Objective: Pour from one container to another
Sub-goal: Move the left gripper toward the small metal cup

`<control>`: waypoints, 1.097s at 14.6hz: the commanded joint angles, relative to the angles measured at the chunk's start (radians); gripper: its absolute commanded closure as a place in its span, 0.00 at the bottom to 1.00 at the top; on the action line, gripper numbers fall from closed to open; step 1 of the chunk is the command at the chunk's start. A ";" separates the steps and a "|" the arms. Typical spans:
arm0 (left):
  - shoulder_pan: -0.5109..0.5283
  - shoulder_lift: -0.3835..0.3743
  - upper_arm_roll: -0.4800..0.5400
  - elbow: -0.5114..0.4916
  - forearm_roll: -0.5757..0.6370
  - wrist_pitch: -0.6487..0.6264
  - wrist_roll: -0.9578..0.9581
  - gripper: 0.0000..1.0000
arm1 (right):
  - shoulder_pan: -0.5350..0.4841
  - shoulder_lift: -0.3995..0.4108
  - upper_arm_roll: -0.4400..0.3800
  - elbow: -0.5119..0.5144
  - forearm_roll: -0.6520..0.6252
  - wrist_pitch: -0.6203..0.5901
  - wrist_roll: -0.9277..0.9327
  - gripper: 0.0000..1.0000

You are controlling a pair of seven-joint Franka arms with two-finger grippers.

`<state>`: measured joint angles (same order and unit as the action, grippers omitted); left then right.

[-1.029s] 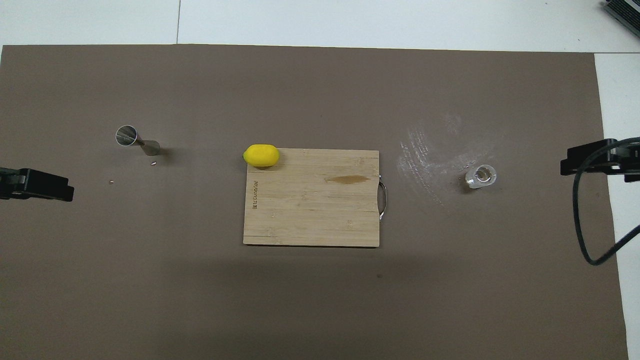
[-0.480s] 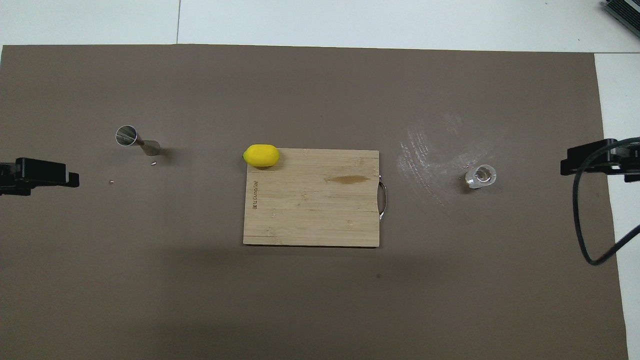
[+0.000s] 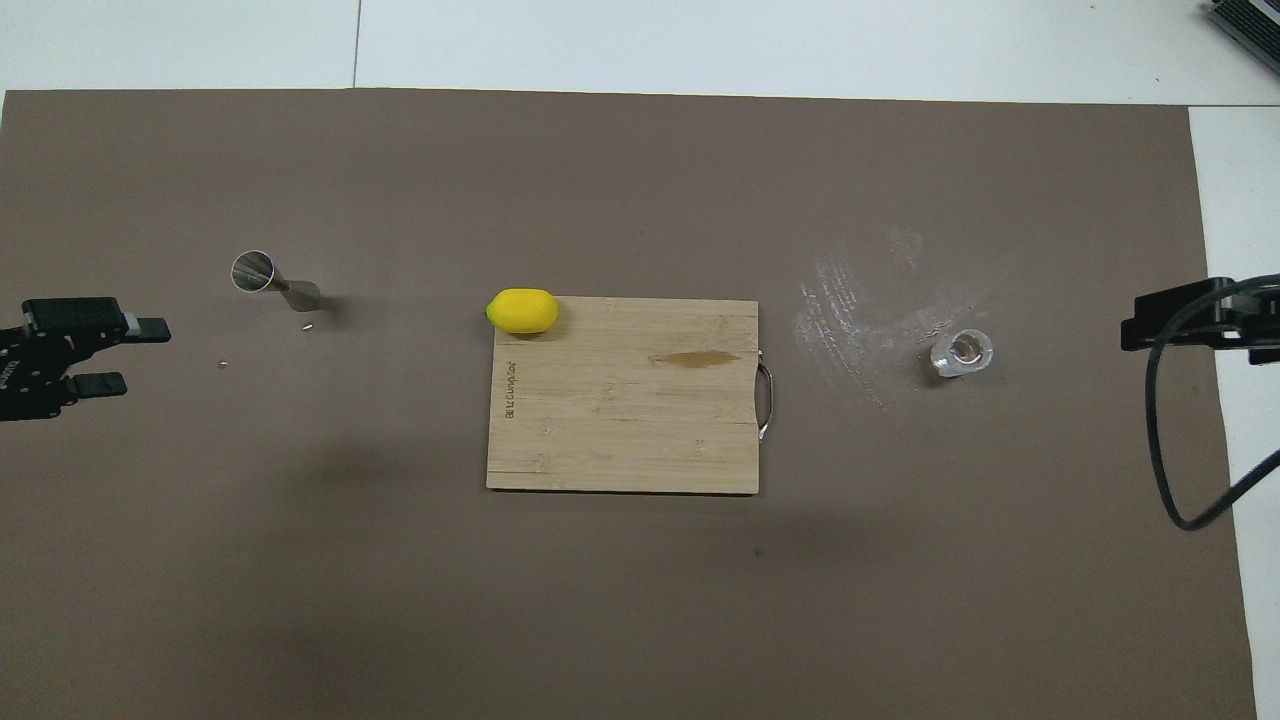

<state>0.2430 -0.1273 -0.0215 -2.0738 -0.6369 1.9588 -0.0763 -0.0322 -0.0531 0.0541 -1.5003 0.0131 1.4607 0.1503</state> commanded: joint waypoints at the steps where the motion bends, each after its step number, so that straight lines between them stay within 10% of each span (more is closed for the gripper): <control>1: 0.012 0.014 -0.012 -0.063 -0.169 0.129 -0.115 0.00 | -0.011 -0.011 0.001 -0.005 0.013 -0.011 -0.026 0.00; 11: 0.004 0.103 -0.018 -0.204 -0.752 0.457 -0.145 0.00 | -0.011 -0.010 0.001 -0.005 0.013 -0.011 -0.026 0.00; 16: 0.019 0.143 -0.020 -0.212 -0.868 0.465 -0.507 0.00 | -0.011 -0.011 0.001 -0.005 0.013 -0.011 -0.026 0.00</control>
<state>0.2448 0.0165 -0.0282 -2.2787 -1.4653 2.4080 -0.4264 -0.0322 -0.0531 0.0541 -1.5003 0.0131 1.4607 0.1503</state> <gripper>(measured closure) 0.000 0.000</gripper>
